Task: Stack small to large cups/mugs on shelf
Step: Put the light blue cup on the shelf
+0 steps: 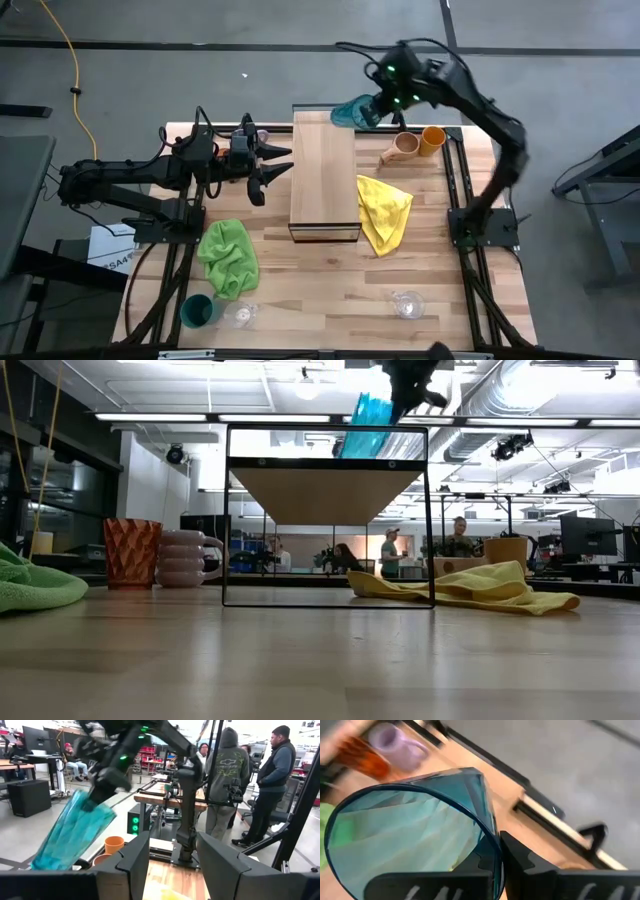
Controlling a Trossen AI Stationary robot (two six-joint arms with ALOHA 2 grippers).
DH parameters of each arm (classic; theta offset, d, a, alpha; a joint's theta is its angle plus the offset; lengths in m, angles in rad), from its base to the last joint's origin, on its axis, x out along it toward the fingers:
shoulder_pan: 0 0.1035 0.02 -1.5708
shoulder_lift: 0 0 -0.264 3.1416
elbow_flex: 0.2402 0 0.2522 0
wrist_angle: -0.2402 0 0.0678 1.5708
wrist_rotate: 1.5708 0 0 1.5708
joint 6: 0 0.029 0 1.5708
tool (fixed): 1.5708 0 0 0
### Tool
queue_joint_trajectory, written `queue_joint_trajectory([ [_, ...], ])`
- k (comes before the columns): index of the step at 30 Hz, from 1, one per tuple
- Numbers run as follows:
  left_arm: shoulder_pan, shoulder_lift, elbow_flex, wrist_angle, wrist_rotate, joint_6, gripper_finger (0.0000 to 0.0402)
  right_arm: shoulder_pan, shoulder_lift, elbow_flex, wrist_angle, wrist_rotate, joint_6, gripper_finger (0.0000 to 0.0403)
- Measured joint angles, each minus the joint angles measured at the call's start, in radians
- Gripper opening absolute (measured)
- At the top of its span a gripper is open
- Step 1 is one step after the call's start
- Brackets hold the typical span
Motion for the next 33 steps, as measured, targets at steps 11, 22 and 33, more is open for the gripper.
queue_joint_trajectory([
  [11, 0.000, 0.000, 0.000, 0.000, 0.000, -0.002, 0.0150, -0.089, 0.197, 0.131, -0.196, -0.098, 0.068, 0.0000],
  [22, 0.000, 0.000, 0.000, 0.000, -0.019, -0.003, 0.0150, -0.097, 0.203, 0.162, -0.124, -0.111, 0.086, 0.0000],
  [33, 0.000, 0.000, 0.000, 0.000, -0.026, -0.004, 0.0150, -0.097, 0.203, 0.168, -0.125, -0.091, 0.113, 0.0000],
])
